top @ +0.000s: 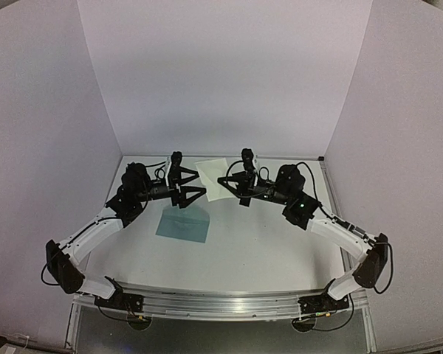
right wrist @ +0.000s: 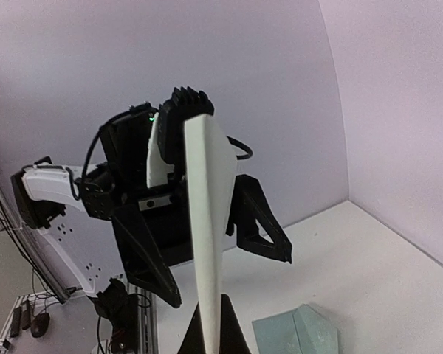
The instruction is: Place the letter into the envelope and seal it
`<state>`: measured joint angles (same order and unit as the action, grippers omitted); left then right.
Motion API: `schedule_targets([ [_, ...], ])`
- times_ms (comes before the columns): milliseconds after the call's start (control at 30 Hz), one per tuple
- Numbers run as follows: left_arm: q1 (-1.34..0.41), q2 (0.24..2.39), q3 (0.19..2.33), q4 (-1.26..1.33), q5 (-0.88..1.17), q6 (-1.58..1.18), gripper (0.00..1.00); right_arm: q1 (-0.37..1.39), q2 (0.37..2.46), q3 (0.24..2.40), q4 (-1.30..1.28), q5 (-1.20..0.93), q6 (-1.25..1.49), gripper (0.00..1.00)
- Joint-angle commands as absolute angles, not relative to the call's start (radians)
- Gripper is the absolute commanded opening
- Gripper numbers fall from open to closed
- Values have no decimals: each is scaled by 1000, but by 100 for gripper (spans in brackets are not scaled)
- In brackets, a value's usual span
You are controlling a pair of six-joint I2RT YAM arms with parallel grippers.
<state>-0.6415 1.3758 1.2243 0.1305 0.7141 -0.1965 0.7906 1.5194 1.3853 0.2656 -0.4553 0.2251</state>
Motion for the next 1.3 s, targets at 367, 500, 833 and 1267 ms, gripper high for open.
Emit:
schedule_targets([
  [367, -671, 1390, 1258, 357, 797, -347, 28, 790, 1601, 1438, 544, -586, 379, 0],
  [500, -672, 1385, 1251, 355, 800, -345, 1, 791, 1604, 1432, 547, -582, 383, 0],
  [833, -670, 1361, 1239, 254, 825, -255, 0, 790, 1573, 1389, 493, -538, 319, 11],
  [1267, -616, 1376, 1325, -159, 697, -55, 84, 756, 1512, 1349, 244, -287, 263, 0],
])
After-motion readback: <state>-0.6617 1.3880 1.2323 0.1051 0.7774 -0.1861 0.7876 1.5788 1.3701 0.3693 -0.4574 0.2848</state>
